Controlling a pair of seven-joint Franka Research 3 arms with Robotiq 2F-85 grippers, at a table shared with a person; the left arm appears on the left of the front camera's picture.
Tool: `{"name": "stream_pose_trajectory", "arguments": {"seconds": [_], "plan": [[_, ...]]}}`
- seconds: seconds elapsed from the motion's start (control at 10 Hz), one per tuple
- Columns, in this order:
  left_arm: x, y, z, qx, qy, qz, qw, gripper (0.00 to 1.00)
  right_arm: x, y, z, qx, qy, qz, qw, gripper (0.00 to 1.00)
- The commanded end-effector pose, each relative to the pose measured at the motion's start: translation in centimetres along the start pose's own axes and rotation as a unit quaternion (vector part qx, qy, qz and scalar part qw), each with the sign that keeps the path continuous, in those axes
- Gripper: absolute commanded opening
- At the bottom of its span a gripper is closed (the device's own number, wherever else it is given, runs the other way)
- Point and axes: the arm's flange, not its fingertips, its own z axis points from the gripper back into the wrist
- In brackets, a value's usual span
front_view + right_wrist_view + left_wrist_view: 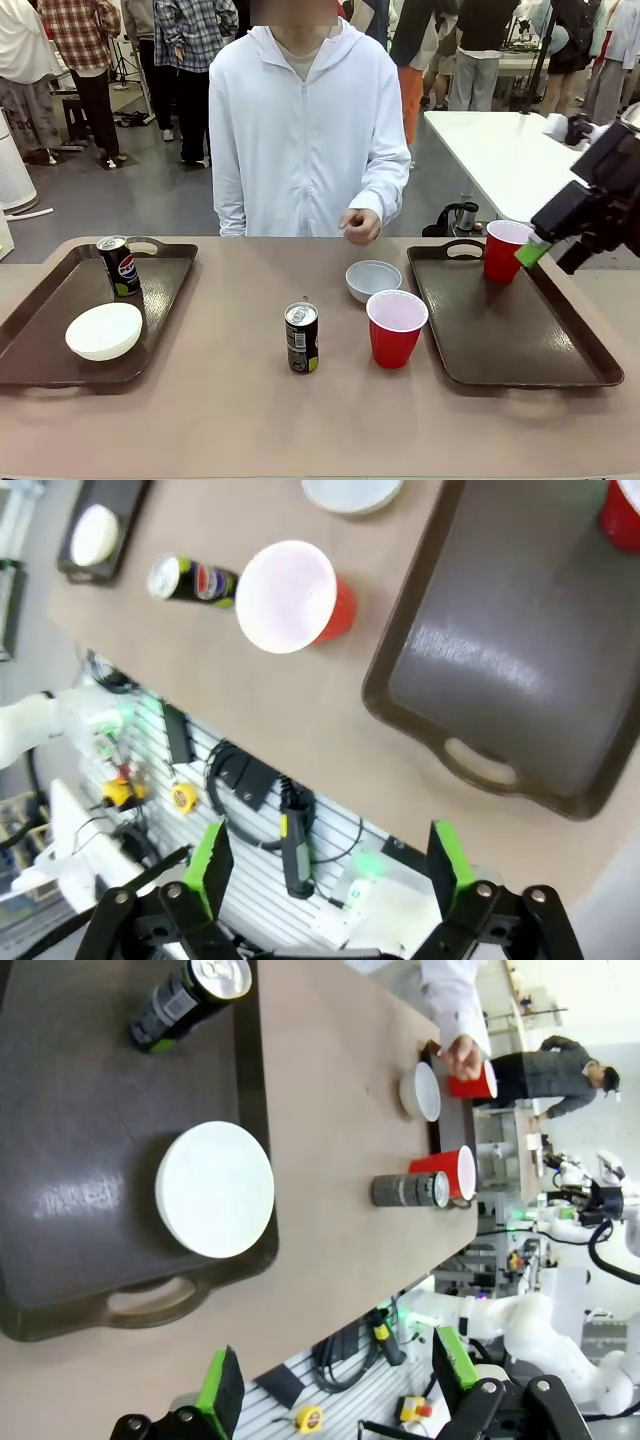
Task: Prepare tableware on both trays.
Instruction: Pick up a Picnic Bowl from the table and place it on a Handle tray.
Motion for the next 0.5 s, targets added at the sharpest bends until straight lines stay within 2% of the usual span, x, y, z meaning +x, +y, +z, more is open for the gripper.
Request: {"name": "stream_pose_trajectory", "arguments": {"seconds": [0.0, 0.3, 0.4], "plan": [[-0.2, -0.1, 0.2, -0.008, -0.003, -0.003, 1.0, 1.0, 6.6, 0.7, -0.5, -0.044, 0.027, -0.027, 0.998, 1.0], [-0.2, -0.1, 0.2, -0.008, -0.003, -0.003, 1.0, 1.0, 14.4, 0.6, -3.8, -0.105, 0.027, -0.063, 0.992, 1.0], [-0.2, -0.1, 0.2, -0.008, -0.003, -0.003, 1.0, 1.0, 15.9, 0.6, -5.1, -0.121, 0.03, -0.073, 0.99, 1.0]]}}
